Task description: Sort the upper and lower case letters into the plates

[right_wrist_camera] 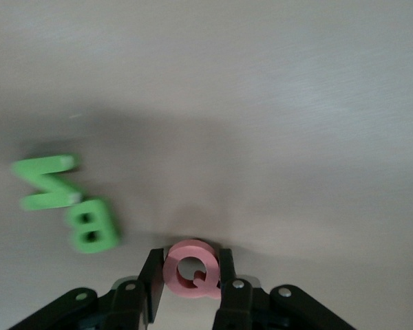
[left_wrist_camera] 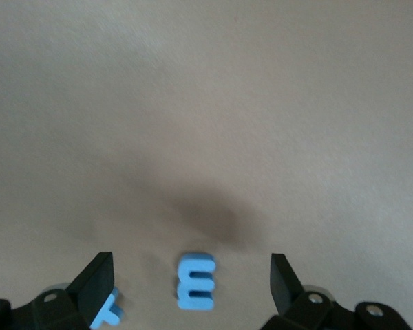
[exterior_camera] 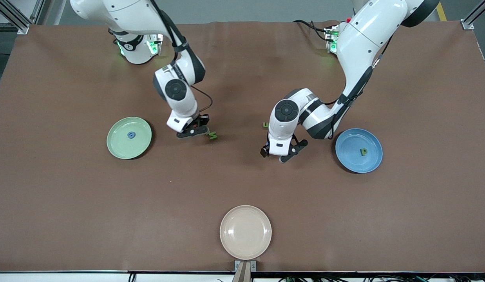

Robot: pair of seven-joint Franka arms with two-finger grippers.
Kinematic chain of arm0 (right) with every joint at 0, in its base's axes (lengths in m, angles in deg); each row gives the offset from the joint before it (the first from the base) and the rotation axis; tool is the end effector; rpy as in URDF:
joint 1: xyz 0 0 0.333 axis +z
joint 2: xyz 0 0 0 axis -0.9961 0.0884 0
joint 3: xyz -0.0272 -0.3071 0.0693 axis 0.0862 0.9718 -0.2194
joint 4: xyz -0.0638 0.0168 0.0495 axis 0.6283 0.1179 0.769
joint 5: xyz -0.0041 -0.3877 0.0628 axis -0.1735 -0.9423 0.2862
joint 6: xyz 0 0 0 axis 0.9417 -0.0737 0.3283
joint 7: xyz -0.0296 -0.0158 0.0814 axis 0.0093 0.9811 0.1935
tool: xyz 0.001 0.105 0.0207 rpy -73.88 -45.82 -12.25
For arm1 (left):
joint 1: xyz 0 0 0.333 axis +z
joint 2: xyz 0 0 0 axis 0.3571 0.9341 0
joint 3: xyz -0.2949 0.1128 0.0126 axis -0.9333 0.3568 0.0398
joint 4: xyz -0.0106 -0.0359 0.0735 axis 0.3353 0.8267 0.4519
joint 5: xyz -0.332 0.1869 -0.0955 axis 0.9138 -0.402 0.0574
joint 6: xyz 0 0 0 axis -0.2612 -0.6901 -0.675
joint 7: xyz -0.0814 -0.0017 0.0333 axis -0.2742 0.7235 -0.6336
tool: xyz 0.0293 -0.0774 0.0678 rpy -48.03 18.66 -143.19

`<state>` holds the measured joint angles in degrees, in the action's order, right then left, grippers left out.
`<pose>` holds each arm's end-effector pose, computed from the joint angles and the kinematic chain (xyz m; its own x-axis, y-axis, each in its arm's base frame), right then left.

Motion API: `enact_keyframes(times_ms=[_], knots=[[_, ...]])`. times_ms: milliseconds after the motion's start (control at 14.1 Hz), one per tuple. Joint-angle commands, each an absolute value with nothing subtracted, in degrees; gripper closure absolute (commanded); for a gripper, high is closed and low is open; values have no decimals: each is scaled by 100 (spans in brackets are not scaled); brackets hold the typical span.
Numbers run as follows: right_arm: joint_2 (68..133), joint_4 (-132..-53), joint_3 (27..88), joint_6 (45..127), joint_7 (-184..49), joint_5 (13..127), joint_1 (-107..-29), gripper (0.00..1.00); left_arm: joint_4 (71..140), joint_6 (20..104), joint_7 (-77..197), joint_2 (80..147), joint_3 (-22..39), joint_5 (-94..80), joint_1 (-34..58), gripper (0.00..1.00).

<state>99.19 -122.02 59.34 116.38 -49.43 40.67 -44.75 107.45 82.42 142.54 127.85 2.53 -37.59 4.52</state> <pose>0.4515 0.2873 0.1904 0.9679 0.2395 -0.0769 0.2403 -0.9707 0.0012 0.5160 -0.4107 0.1945 0.7983 0.6022 -0.0084 0.6023 -0.7982 0.0122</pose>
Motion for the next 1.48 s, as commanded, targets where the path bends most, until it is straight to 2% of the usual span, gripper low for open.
enact_keyframes(times_ms=[0,353,636,848,919,990,1060,1202,1414], knots=[[9176,-12434,5869,11022,-5999,4010,-5335,100,10582,8187,14281,12973,272,-3619,352,0],[8621,-13065,5887,11011,-7435,3765,-6505,100,10617,8187,14238,13096,272,-3619,282,1],[8418,-13813,5887,11449,-7445,3580,-6866,100,10600,8187,14246,13096,263,-3584,282,21],[8488,-13946,5887,11749,-7445,3579,-6990,99,10600,8187,14237,13087,263,-3584,282,38],[8506,-13937,5887,11749,-7445,3579,-7042,95,10600,8187,14237,13096,263,-3584,282,41],[8515,-13928,5878,11741,-7454,3579,-7095,63,10600,8187,14237,13096,263,-3584,282,44],[8524,-13911,5887,11723,-7463,3579,-7096,1,10600,8187,14237,13096,263,-3575,282,46],[8515,-13876,5887,11671,-7454,3579,-7113,0,10608,8187,14229,13096,263,-3575,273,54],[8454,-13823,5869,11513,-7201,3614,-7140,0,10609,8187,14220,13088,263,-3575,238,79]])
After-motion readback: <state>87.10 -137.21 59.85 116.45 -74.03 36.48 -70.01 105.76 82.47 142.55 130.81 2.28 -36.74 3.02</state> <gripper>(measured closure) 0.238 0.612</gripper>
